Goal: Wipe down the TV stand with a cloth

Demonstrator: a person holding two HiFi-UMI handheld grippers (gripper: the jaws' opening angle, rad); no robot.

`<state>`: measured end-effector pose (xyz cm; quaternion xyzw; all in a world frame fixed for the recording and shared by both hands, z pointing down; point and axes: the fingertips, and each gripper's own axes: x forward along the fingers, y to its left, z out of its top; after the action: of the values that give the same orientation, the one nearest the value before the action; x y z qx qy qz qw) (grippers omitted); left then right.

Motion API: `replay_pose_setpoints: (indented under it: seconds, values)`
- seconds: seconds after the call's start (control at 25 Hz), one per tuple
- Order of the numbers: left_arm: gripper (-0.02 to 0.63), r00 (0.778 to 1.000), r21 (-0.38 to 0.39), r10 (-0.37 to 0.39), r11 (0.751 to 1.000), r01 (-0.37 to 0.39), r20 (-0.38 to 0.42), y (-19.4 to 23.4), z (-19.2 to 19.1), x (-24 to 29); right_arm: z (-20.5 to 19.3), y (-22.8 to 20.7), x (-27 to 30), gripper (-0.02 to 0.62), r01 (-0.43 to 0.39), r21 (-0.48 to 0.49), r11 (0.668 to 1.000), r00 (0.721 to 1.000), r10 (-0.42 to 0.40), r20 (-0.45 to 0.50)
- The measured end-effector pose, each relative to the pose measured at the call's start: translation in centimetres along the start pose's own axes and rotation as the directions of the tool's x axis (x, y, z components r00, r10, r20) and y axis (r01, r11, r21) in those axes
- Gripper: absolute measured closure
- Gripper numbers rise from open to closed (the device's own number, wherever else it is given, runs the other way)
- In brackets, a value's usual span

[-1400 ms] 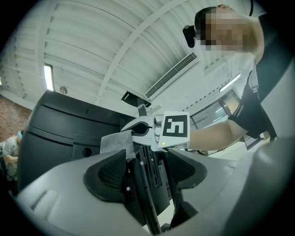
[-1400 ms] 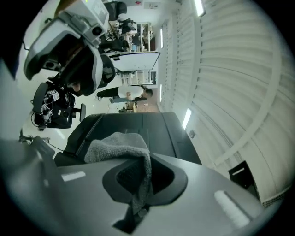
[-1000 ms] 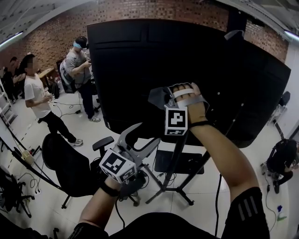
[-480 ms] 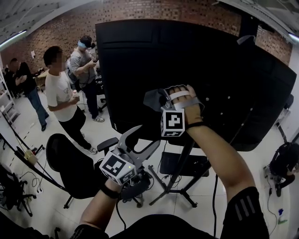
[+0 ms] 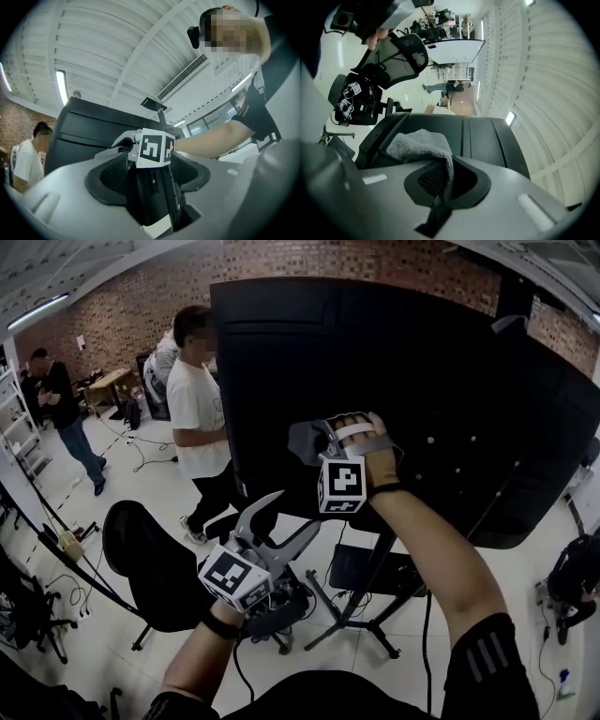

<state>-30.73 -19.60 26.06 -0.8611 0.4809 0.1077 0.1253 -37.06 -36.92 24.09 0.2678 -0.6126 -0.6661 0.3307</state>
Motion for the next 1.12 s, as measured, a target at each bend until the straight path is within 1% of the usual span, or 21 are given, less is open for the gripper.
replay_pose_setpoints:
  seconds: [0.08,0.2,0.32,0.52,0.64,0.72,0.88,1.0,1.12]
  values:
    - [0.298,1.000,0.000,-0.001,1.000,0.001,0.003,0.0,0.0,0.1,0.4,-0.6,-1.3,0.586,0.000,0.090,0.996,0.999,-0.004,0.043]
    - [0.298,1.000,0.002,-0.013,1.000,0.013,0.007,-0.7,-0.2,0.8,-0.1,-1.4,-3.3,0.588,-0.008,0.248,0.969,0.993,-0.021,0.114]
    - [0.298,0.999,0.008,-0.048,0.999,0.048,0.016,-2.9,-0.1,2.7,-2.5,-2.3,-6.5,0.586,0.010,0.321,0.947,0.989,-0.057,0.137]
    - [0.298,0.992,0.022,-0.118,0.993,0.117,0.041,-6.4,0.8,6.2,-7.5,-5.0,-12.5,0.586,0.079,0.387,0.919,0.985,-0.131,0.111]
    - [0.298,0.985,0.023,-0.161,0.987,0.160,0.055,-8.7,1.0,8.3,-11.0,-5.9,-16.0,0.586,0.101,0.442,0.891,0.984,-0.156,0.091]
    - [0.298,0.980,0.024,-0.189,0.982,0.187,0.065,-10.4,1.2,9.8,-13.5,-6.4,-18.4,0.586,0.115,0.493,0.862,0.982,-0.174,0.076]
    - [0.298,0.969,0.024,-0.236,0.972,0.234,0.069,-13.7,1.1,12.2,-18.9,-6.8,-22.9,0.586,0.143,0.591,0.794,0.979,-0.203,0.036]
    - [0.298,0.962,0.021,-0.263,0.965,0.263,0.069,-15.9,0.9,13.9,-23.3,-7.0,-25.9,0.587,0.178,0.620,0.764,0.974,-0.225,-0.002]
    - [0.298,0.958,0.022,-0.279,0.960,0.278,0.064,-17.7,0.6,15.5,-28.1,-7.6,-28.6,0.586,0.222,0.658,0.719,0.966,-0.252,-0.051]
